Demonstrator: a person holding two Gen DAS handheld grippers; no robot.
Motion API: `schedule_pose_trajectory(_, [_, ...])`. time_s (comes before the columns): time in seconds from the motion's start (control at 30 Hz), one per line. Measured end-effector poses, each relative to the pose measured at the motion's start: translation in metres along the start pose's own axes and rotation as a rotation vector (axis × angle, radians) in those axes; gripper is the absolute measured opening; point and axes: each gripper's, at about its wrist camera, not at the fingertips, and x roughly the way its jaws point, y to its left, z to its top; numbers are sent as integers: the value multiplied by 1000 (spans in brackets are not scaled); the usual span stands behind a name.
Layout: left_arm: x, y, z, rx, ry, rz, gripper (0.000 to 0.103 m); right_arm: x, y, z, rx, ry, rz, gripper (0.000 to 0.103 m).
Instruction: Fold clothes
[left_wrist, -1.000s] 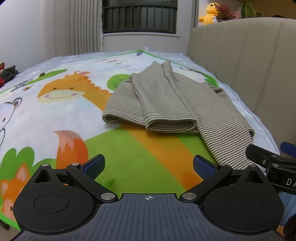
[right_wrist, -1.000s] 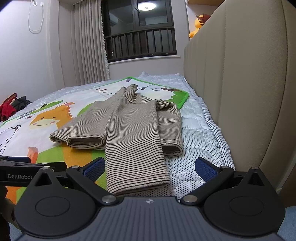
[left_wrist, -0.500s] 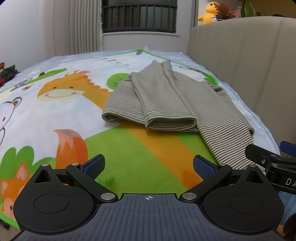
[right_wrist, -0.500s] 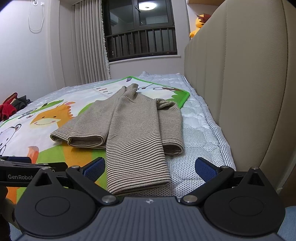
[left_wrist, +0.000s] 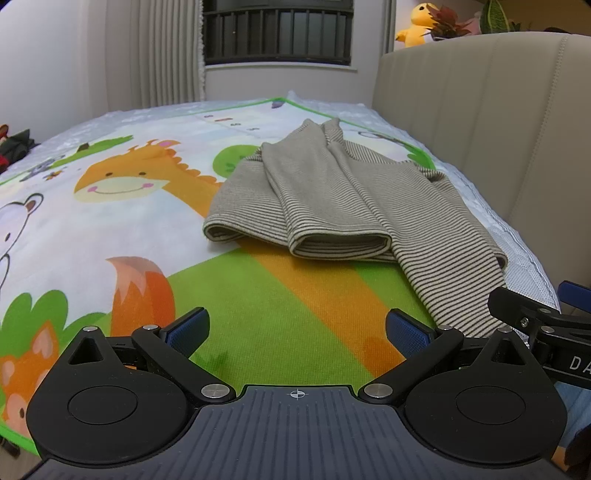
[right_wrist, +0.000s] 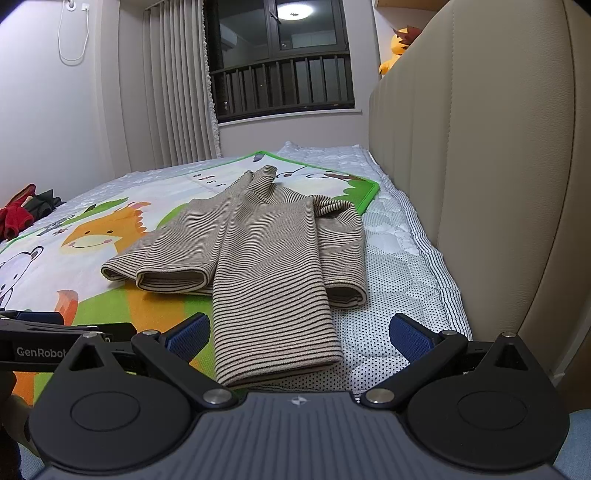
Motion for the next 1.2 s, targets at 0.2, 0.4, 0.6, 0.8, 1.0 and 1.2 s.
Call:
schedule_pose_trajectory(0.2, [0, 0, 0, 0, 1, -1, 103, 0, 0, 0, 1, 2, 0, 103])
schedule_pose_trajectory(0.4, [1, 0, 0, 0, 2, 0, 103, 0, -1, 0, 2, 3, -2, 103])
schedule_pose_trajectory(0.6, [2, 0, 1, -2, 4, 0, 103, 2, -1, 0, 4, 6, -6, 103])
schedule_pose_trajectory(0.8, [8, 2, 1, -6, 15, 1, 103, 7, -1, -2, 6, 17, -4, 103])
schedule_pose_trajectory(1.0, [16, 2, 11, 13, -3, -63, 103, 15, -6, 1, 22, 24, -3, 103])
schedule_pose_trajectory(1.2, [32, 0, 45, 70, -83, -176, 103, 35, -19, 18, 46, 31, -10, 103])
